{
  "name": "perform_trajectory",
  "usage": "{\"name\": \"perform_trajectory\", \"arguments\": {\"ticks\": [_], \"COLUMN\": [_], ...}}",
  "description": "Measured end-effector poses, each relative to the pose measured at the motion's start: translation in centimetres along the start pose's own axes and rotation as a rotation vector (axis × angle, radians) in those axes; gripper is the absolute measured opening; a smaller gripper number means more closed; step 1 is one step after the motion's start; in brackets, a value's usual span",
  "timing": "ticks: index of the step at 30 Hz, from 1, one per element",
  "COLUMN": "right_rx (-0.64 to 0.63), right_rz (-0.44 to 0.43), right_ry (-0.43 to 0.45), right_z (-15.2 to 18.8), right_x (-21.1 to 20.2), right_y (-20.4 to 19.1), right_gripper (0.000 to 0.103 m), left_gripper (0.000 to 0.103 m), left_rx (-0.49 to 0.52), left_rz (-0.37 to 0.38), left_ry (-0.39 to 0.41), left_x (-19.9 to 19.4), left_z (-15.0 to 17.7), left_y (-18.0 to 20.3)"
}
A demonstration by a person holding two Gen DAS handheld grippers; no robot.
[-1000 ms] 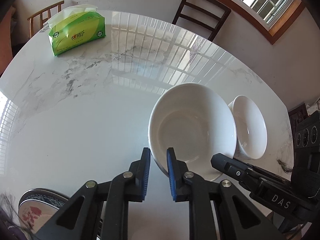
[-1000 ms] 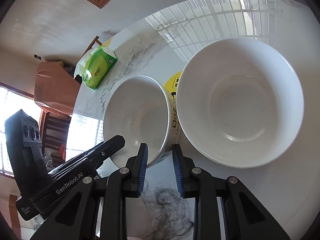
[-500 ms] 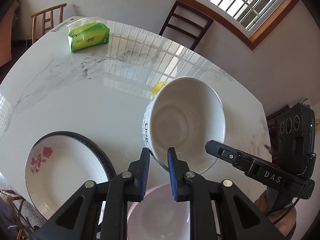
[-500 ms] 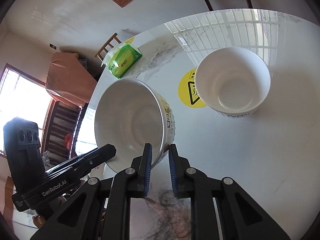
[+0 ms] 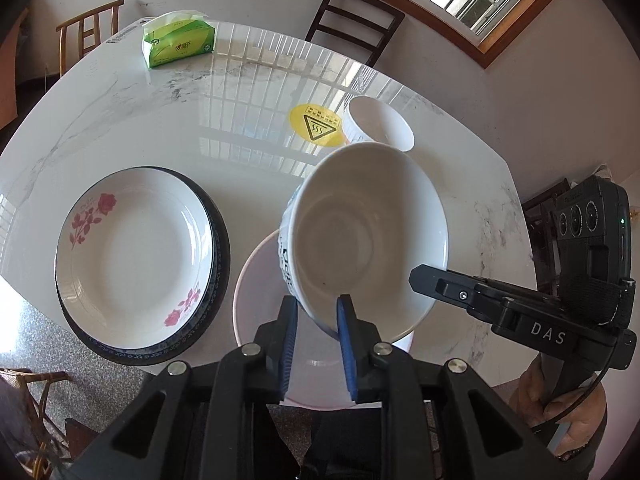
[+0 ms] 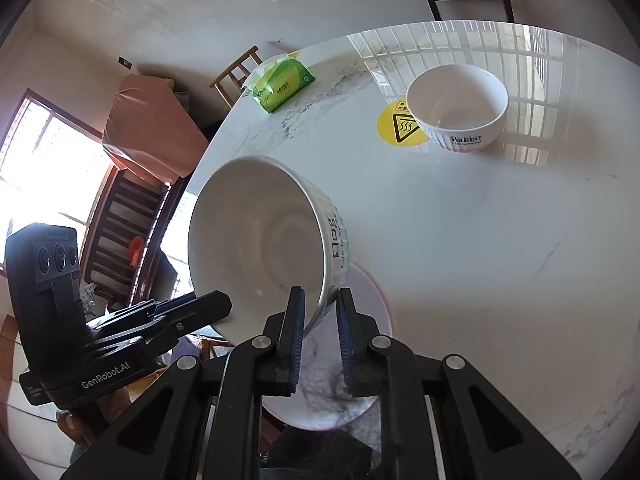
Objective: Organize plates and bowls
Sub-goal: 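Carry the blue-striped bowl over the pink bowl and lower it inside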
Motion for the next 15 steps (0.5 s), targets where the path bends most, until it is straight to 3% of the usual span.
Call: {"name": "perform_trajectory", "arguments": {"ticks": [15], "right_rx": [-0.014], "right_rz": [0.086], "right_ry": [-0.1], "right_z": [4.5], "right_x": [2.0], "right_y": [0.9], "right_gripper": [0.015], "left_gripper": [0.021], "left_rx": [-0.016], "left_rz": [-0.019], "left_ry": [-0.101], "left_x": [2.9], "left_z": [3.9], "left_y": [-1.6]}}
Point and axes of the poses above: each gripper's, at about its wrist camera, not at the fingertips, and x roughly the way its jaws point, y to its right, z to its underside, the point moved 5 cm from there along x, roughly the way its jaws point, and after that the axes turned 6 degrees about y, right-handed, at the moved point
